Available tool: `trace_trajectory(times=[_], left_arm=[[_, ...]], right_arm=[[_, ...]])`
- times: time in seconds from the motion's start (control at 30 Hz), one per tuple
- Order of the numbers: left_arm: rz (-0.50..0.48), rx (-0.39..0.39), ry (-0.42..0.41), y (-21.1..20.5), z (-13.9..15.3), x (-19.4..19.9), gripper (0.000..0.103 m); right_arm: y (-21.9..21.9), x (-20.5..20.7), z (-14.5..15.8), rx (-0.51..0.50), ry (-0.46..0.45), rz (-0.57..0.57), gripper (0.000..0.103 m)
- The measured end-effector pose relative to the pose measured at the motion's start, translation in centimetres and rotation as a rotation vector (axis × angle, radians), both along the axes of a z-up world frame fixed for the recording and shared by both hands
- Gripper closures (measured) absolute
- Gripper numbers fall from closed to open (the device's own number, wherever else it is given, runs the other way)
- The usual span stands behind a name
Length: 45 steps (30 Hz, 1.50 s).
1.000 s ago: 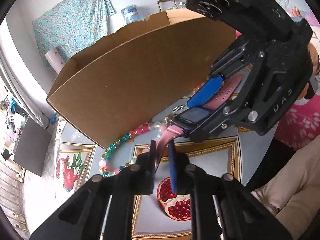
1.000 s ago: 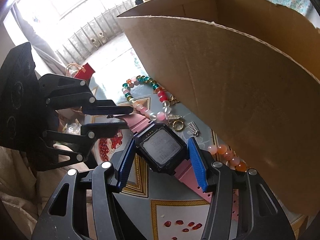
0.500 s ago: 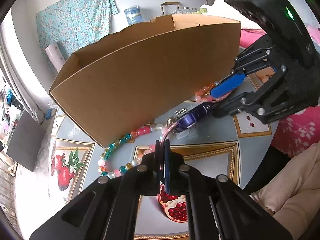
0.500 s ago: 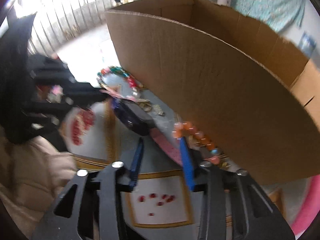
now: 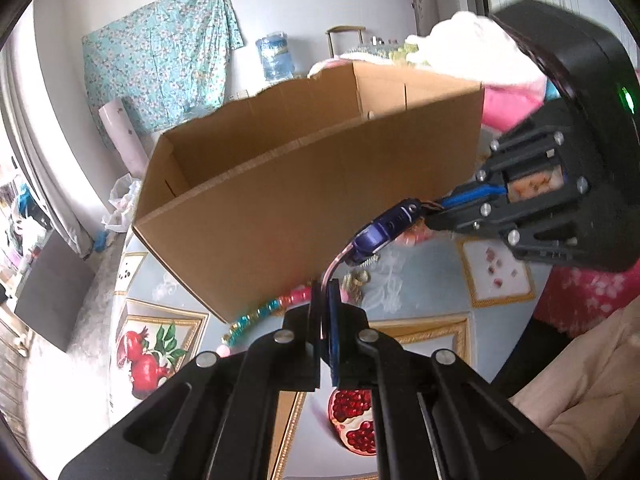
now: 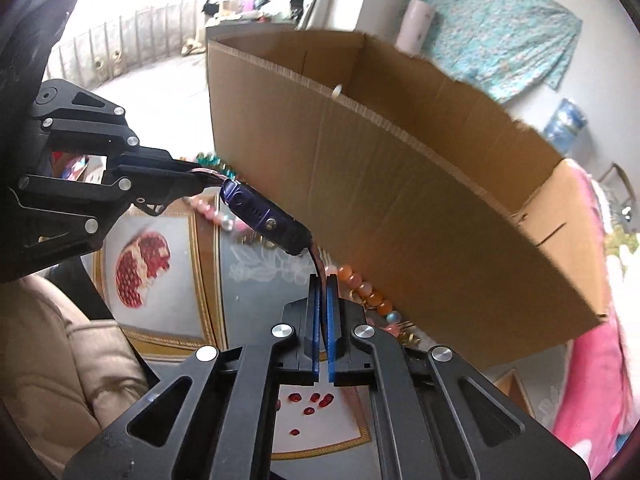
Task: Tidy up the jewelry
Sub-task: 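Carry the watch over the cardboard box and lower it inside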
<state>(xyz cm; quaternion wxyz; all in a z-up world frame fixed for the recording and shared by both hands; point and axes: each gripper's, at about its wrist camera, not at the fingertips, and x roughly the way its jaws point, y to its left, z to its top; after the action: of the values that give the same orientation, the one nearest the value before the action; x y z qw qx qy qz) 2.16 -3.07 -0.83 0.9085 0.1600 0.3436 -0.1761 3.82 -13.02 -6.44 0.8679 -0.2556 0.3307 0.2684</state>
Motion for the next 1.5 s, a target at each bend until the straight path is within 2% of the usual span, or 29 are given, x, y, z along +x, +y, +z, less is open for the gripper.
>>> trace_trajectory(times=[0.07, 0.2, 0.43, 0.53, 0.63, 0.73, 0.83, 0.93, 1.07, 1.17, 1.27, 1.33, 1.4, 1.47, 1.5], left_arm=[[-0.007, -0.035, -0.015, 0.3, 1.5, -0.1, 0.1], [-0.032, -0.057, -0.076, 0.5, 4.6, -0.9, 0.1], [-0.05, -0.036, -0.234, 0.4, 9.9, -2.7, 0.1], [-0.056, -0.08, -0.26, 1.2, 12.5, -1.9, 0.1], [-0.051, -0.116, -0.263, 1.9, 14.5, 0.4, 0.1], [-0.032, -0.11, -0.226, 2.0, 15.2, 4.4, 0.1], [-0.001, -0.11, -0.118, 2.1, 14.2, 9.2, 0.1], [0.047, -0.043, 0.017, 1.7, 11.9, 14.0, 0.1], [0.089, -0.01, 0.209, 1.5, 8.2, 19.6, 0.1], [0.101, 0.018, 0.303, 1.4, 5.9, 21.9, 0.099], [0.108, 0.059, 0.36, 0.9, 4.2, 23.4, 0.096], [0.11, 0.067, 0.378, 0.9, 3.8, 24.1, 0.086], [0.11, 0.064, 0.374, 1.0, 3.8, 24.6, 0.068], [0.125, 0.065, 0.358, 1.4, 3.9, 25.0, 0.061], [0.134, 0.064, 0.346, 1.6, 4.1, 25.0, 0.061]], right_arm=[[-0.4, -1.0, 1.2, 0.027, -0.03, -0.018, 0.102], [-1.0, -3.0, 3.8, 0.061, -0.102, -0.042, 0.102], [-1.4, -4.5, 8.9, 0.139, -0.239, -0.026, 0.102], [-2.0, -3.6, 10.5, 0.155, -0.296, -0.01, 0.102], [-1.6, -0.1, 12.5, 0.175, -0.317, 0.01, 0.102], [-1.2, 4.3, 13.6, 0.193, -0.238, 0.031, 0.102], [-1.0, 10.1, 13.7, 0.192, -0.063, 0.049, 0.102], [-0.2, 15.2, 12.3, 0.156, 0.102, 0.053, 0.102], [0.7, 20.7, 9.7, 0.101, 0.311, 0.035, 0.102], [1.3, 23.8, 7.7, 0.083, 0.46, 0.023, 0.102], [1.6, 25.8, 6.1, 0.074, 0.567, -0.007, 0.099], [1.6, 26.7, 5.6, 0.083, 0.592, -0.032, 0.097], [1.5, 27.1, 5.5, 0.095, 0.598, -0.034, 0.097], [1.4, 27.0, 5.6, 0.098, 0.584, -0.042, 0.096], [1.4, 27.1, 5.6, 0.102, 0.578, -0.043, 0.094]])
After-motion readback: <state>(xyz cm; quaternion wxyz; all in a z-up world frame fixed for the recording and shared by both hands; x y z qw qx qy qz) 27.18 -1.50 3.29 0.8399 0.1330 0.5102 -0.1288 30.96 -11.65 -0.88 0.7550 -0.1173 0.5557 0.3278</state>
